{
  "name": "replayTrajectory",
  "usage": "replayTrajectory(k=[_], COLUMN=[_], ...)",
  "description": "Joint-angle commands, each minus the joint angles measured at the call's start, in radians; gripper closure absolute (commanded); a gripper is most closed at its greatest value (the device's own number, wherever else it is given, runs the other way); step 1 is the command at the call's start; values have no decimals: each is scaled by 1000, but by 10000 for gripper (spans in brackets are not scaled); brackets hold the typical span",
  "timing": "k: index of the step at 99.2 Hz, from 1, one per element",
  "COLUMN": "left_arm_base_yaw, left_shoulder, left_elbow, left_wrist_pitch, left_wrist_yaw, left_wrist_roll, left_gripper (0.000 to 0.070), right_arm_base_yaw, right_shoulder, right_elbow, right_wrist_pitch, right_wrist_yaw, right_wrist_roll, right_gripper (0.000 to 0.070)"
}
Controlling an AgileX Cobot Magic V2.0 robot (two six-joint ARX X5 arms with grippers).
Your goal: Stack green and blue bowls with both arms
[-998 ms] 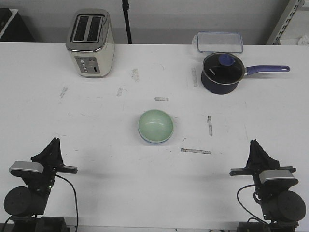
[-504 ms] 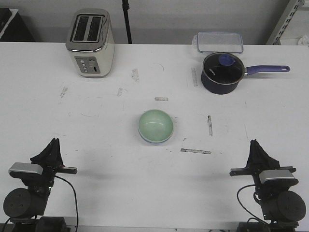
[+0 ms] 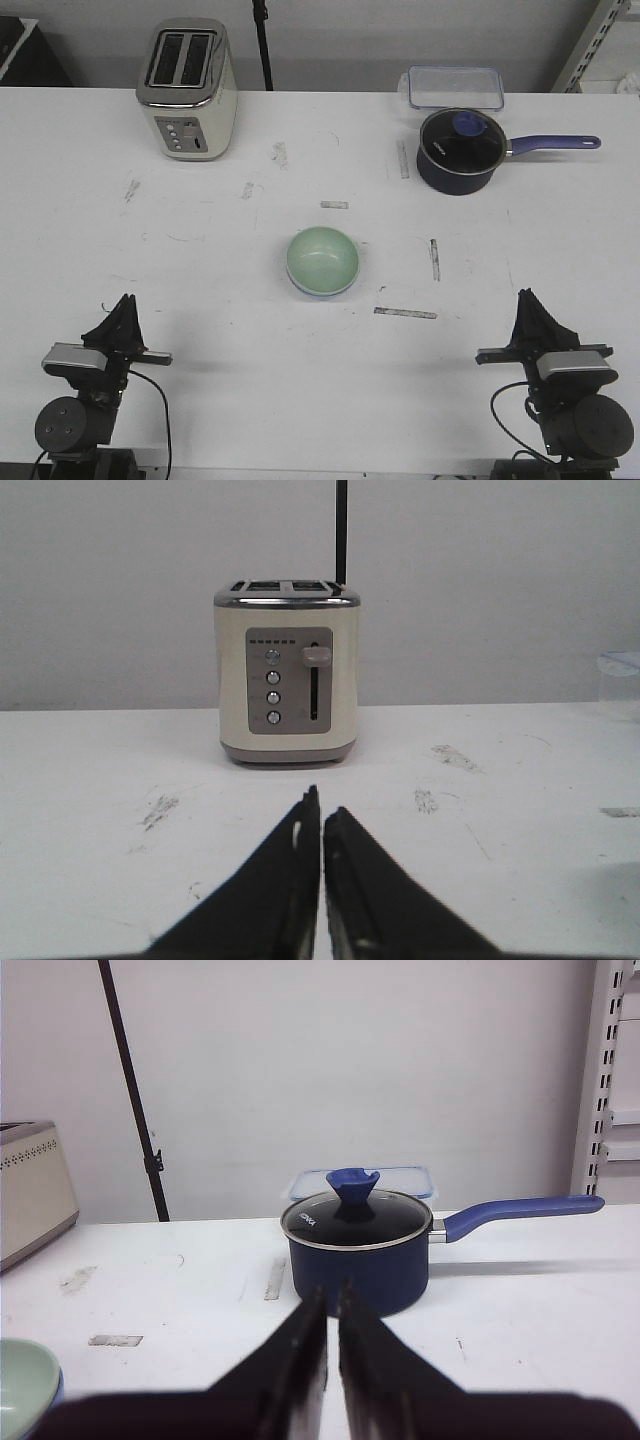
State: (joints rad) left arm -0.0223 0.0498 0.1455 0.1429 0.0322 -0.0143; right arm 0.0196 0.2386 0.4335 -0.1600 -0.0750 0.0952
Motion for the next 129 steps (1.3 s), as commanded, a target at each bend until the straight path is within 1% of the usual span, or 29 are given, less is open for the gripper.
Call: replayTrajectory(k=[1, 16, 25, 34, 39, 45, 67, 113, 129], left_arm_base_yaw=[-6, -23, -23, -22, -21, -19, 23, 20, 10], left_shoulder=[-19, -47, -47, -47, -47, -47, -47, -47, -47], left_elbow=[-17, -59, -86, -137, -134, -134, -134, -134, -134], left_wrist_pitch=[15, 20, 42, 105, 83, 71, 68, 60, 60], left_wrist_yaw=[-15, -59, -59, -49, -33, -32, 23, 6, -32], left_wrist_roll=[-5, -5, -5, -5, -5, -5, -5, -5, -5], left_gripper=[699, 699, 699, 699, 699, 699, 699, 699, 699], right_arm_base_yaw=[1, 0, 0, 1, 1, 0, 0, 1, 1], right_shoulder=[-2, -2, -2, -2, -3, -3, -2, -2, -2], right_elbow=[2, 2, 2, 2, 2, 2, 2, 2, 2], right_wrist_pitch=[10, 10, 10, 10, 10, 10, 10, 10, 10], right_wrist_yaw=[1, 2, 2, 2, 2, 1, 1, 1, 1], right_wrist_roll=[12, 12, 12, 12, 12, 12, 12, 12, 12], right_gripper=[686, 686, 686, 686, 686, 686, 686, 686, 686])
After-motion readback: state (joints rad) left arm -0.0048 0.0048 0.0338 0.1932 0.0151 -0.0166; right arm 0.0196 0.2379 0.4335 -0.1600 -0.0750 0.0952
